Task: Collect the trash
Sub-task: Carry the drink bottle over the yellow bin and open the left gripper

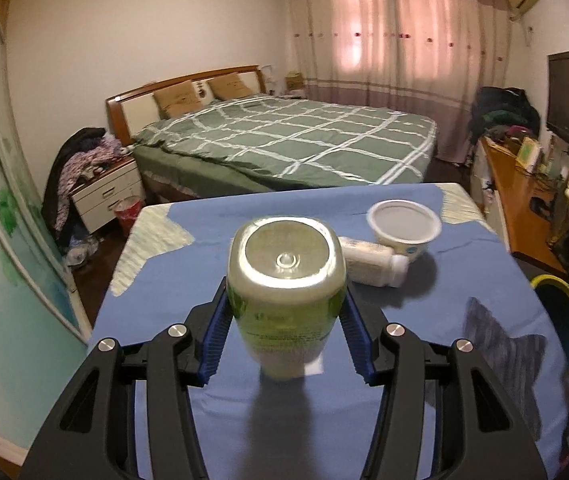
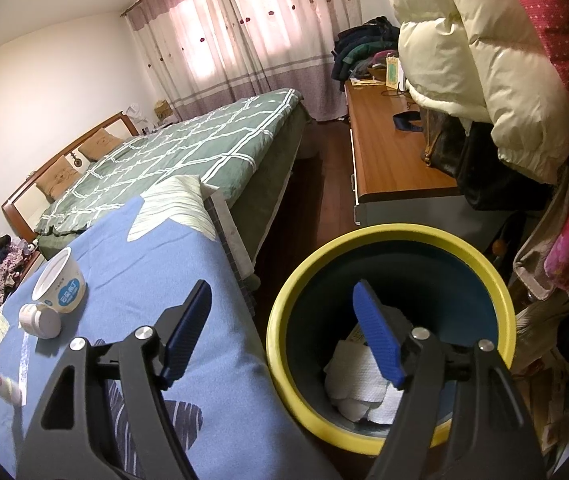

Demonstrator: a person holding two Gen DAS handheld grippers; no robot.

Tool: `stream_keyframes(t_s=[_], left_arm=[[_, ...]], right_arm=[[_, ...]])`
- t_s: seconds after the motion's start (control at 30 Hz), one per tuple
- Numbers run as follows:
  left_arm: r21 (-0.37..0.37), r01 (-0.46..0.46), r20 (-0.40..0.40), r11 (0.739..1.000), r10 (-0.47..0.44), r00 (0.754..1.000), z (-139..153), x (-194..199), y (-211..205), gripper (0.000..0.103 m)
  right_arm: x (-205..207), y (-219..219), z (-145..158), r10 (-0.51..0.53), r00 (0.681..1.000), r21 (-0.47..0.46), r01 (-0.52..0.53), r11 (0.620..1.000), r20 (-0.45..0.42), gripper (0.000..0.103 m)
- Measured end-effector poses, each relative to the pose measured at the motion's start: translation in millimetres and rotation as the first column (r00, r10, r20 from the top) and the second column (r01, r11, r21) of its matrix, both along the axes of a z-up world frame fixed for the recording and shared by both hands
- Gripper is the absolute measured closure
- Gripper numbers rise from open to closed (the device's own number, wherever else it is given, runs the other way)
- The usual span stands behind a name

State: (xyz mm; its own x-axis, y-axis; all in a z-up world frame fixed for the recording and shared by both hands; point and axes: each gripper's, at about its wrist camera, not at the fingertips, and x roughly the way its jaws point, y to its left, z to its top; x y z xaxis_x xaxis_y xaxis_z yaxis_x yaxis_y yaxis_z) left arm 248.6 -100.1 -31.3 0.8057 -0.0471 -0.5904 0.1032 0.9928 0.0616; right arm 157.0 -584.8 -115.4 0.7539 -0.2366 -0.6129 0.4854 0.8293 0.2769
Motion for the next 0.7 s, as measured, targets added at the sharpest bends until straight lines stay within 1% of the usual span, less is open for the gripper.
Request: stream_keyframes(t_s=[0.1,0.2,0.3,0.4,0.57,0.7], left_arm=[[-0.013,0.056,0.01,0.998,-0.056,0.998,10,-8,-15,0.052],[-0.015,0.104,0.024,0.995,-0.103,0.994,16,-14,-33,0.052],[-0.021,0.169,0.033,0.985,-0.168,0.985,24,-22,-57,0.052],[-0.025,0.248,0.037,0.968,-0.247,0.968,30,-29,-89,0.052],[-0.041,0.389,0.039,0.92,-0.388,0.921,37,-37,-157,0.052],[-0.082,0.489,0.019,0.868,-0.489,0.872,39,-36,-216,0.052]], right_arm=[[-7,-3,5,0.004,1.0,0.039,-0.005,0.999,0.031,0.033],[-16,-5,13,0.01,0.999,0.03,-0.012,0.999,0.052,0.033],[-30,-9,19,0.005,0.998,0.007,-0.005,1.0,0.065,0.032],[-47,-22,20,-0.026,0.997,-0.008,0.027,1.0,0.067,0.032],[-73,-48,17,-0.095,0.994,-0.041,0.097,0.994,0.052,0.032],[-91,-68,14,-0.142,0.989,-0.049,0.144,0.988,0.048,0.032]])
